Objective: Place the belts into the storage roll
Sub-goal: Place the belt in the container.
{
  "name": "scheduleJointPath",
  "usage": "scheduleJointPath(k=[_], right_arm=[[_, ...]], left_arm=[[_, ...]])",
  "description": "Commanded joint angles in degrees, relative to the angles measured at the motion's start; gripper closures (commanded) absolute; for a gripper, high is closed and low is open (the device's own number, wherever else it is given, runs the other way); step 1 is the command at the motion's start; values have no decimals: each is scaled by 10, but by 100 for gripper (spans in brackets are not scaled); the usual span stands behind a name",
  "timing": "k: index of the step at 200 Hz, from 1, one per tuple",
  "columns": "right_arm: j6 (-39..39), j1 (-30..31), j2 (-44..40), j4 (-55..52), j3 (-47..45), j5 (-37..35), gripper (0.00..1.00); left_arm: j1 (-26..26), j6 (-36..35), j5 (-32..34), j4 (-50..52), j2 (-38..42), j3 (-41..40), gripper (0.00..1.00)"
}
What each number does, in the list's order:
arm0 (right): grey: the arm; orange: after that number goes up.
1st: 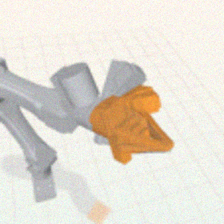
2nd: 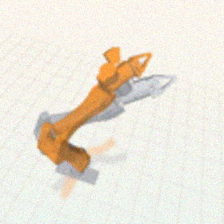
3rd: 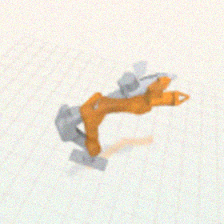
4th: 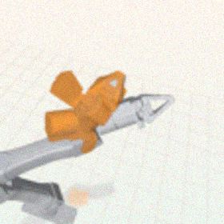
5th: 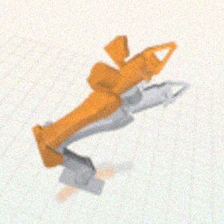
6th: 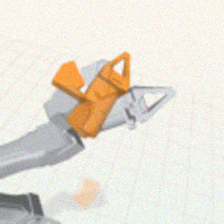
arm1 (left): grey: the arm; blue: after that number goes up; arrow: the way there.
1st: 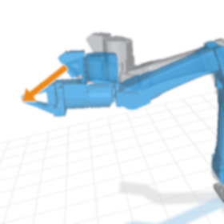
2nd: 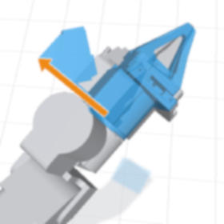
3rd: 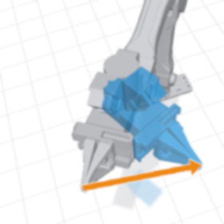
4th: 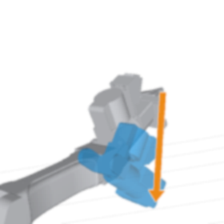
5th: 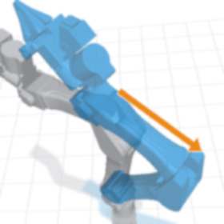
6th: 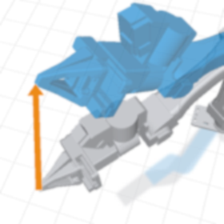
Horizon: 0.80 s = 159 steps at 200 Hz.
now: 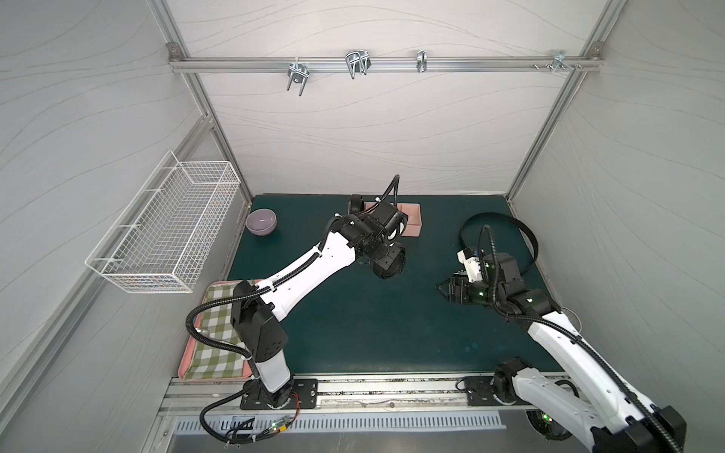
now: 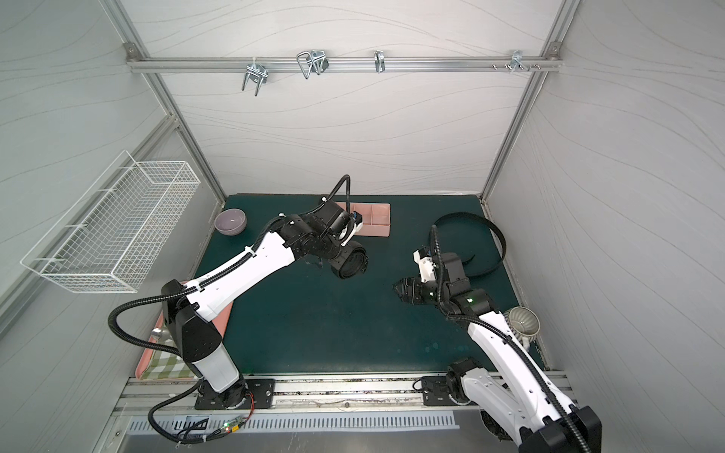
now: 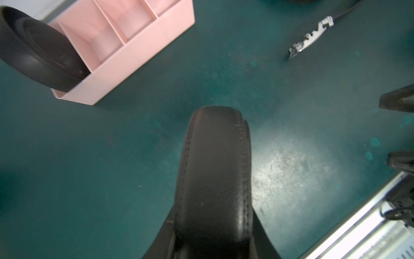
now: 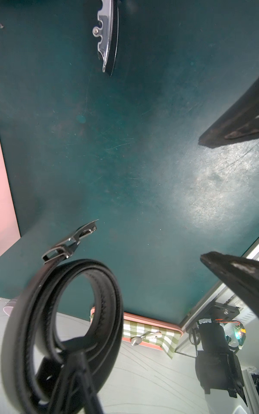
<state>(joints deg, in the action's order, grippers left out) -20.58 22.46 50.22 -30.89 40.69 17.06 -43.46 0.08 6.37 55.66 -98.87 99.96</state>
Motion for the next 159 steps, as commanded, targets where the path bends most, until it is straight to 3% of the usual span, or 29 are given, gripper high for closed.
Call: scheduleJointPath(k=[1, 70, 159], right_arm=[[-2, -3, -4, 5, -6, 16, 24], [-2, -4, 10, 10, -6, 38, 23], [-15, -4, 23, 26, -20, 68, 22]], left_arm=[[19, -17, 50, -61, 7, 47, 97], [67, -13, 144, -118, -41, 134, 97], [127, 9, 150, -164, -205, 313, 97]])
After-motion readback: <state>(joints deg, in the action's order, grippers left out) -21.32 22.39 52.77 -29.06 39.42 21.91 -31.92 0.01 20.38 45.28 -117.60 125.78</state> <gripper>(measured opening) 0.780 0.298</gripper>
